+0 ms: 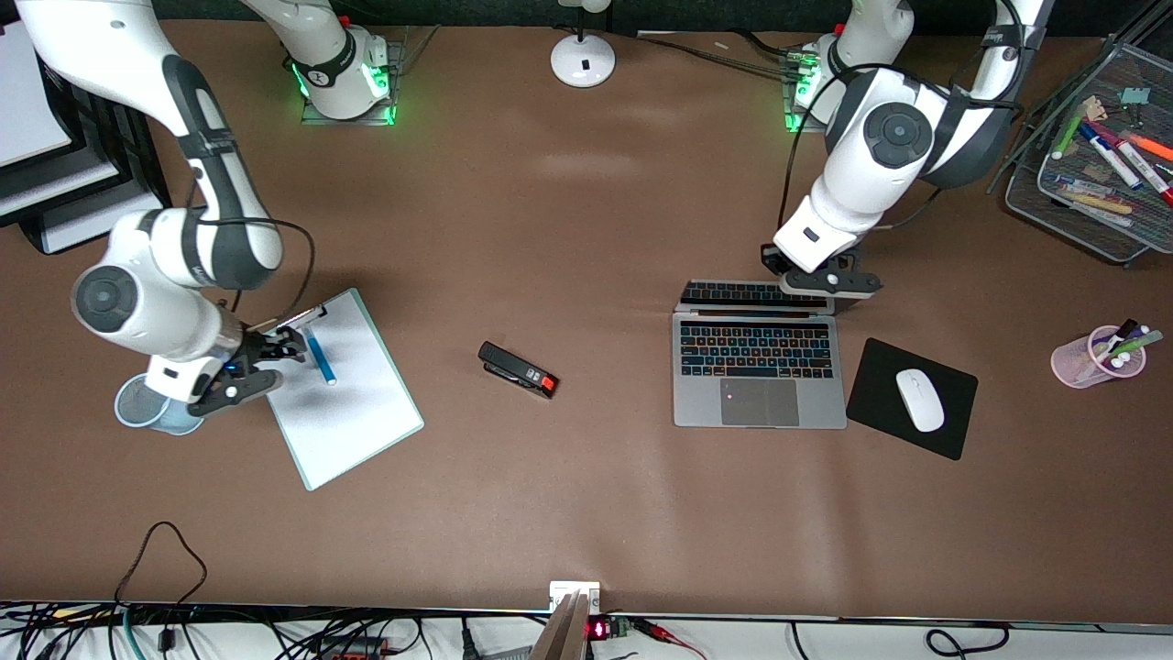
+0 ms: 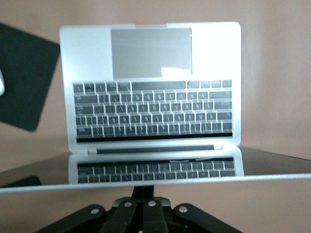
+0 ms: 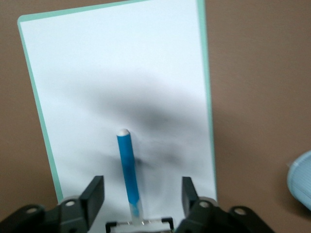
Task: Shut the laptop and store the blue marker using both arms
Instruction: 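Grasp the blue marker with the right gripper while the left gripper pushes the lid down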
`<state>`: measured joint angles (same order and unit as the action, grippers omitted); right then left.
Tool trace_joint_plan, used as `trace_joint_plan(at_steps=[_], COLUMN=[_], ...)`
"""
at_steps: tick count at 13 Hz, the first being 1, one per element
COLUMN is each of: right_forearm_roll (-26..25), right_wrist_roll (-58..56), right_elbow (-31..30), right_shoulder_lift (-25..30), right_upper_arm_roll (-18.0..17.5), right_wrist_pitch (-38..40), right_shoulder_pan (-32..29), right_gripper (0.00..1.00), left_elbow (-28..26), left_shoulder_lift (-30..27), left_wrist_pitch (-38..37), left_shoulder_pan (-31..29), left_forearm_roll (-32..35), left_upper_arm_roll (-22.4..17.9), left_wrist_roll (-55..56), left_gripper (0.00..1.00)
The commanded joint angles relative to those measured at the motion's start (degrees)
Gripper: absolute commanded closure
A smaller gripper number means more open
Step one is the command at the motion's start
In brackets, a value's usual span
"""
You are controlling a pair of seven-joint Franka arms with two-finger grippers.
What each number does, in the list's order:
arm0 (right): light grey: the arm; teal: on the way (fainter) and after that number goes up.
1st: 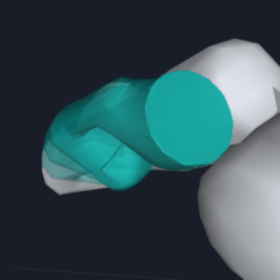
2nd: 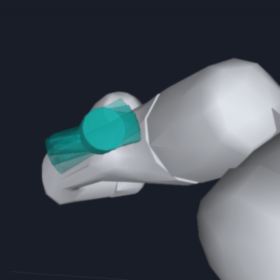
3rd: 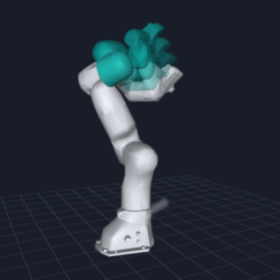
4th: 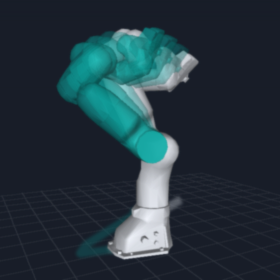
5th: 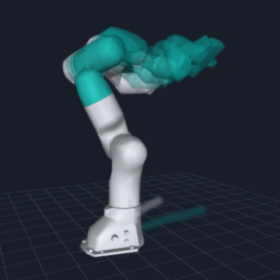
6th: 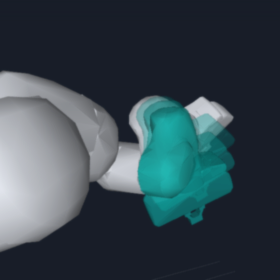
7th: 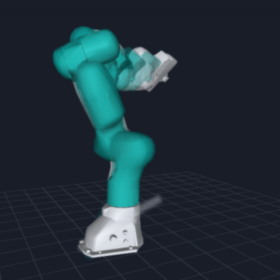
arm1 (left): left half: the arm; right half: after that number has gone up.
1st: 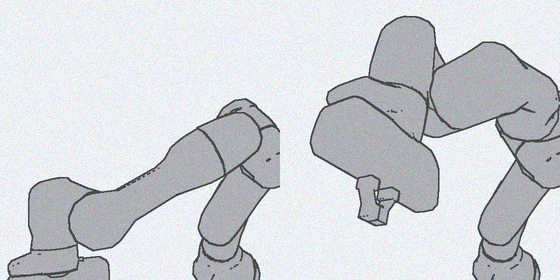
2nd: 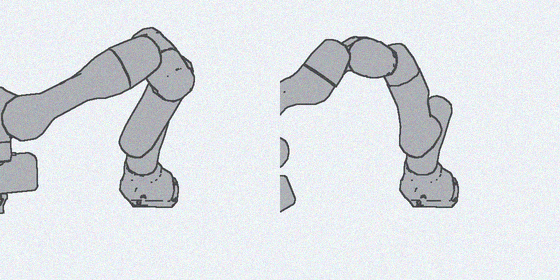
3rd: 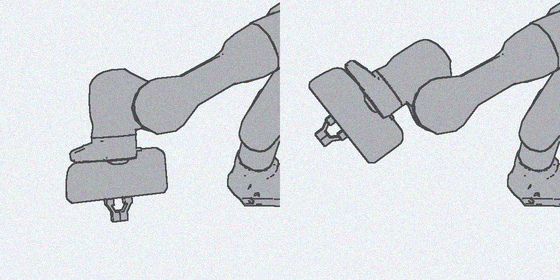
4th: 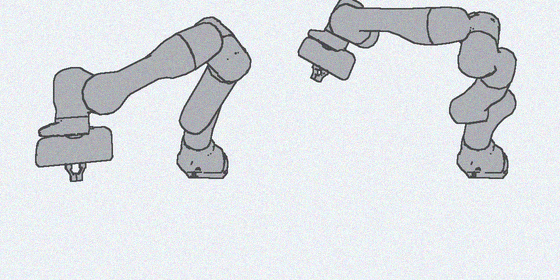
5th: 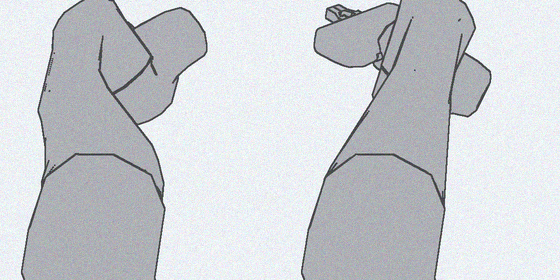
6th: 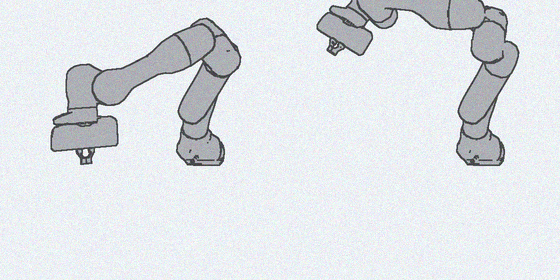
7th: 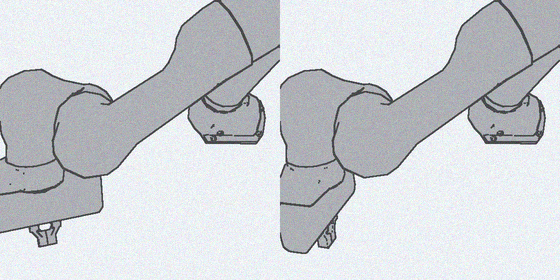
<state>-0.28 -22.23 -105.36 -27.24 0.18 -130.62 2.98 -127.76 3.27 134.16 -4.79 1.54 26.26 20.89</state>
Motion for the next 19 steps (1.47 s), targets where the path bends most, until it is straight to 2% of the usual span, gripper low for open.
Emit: trace_joint_plan(at_steps=[1,4,6,9,15,19], right_forearm_roll=[0.28,0.19,0.19,0.19,0.19,0.11], right_wrist_roll=[-1.06,-1.93,-3.51,-3.88,-3.96,-5.02], right_elbow=[-0.90,-0.82,-0.64,-0.64,-0.47,-0.11], right_shoulder_lift=[0.08,-2.54,-4.57,-5.89,-6.86,-6.95], right_upper_arm_roll=[-0.89,-1.06,-1.15,-1.76,-1.85,-1.85], right_wrist_pitch=[-1.57,-4.72,-7.10,-7.11,-7.11,-7.02], right_shoulder_pan=[0.53,0.80,0.80,1.23,1.32,1.15], right_gripper=[0.37,0.46,0.46,0.49,0.52,0.55], left_elbow=[0.58,1.20,2.77,6.98,15.07,15.87], left_shoulder_lift=[1.38,3.66,6.29,10.77,19.65,22.56], left_wrist_pitch=[4.00,8.47,10.07,10.07,10.51,13.14], left_shoulder_pan=[-1.09,-2.06,-2.33,-2.33,-2.33,-2.24], left_forearm_roll=[2.77,3.12,6.01,6.29,11.12,11.21], left_upper_arm_roll=[0.02,0.02,0.02,0.02,-1.12,-1.30], left_wrist_roll=[-0.58,-1.02,-0.94,-0.93,-0.41,-0.41], left_gripper=[1.00,1.00,1.00,1.00,1.00,1.00])
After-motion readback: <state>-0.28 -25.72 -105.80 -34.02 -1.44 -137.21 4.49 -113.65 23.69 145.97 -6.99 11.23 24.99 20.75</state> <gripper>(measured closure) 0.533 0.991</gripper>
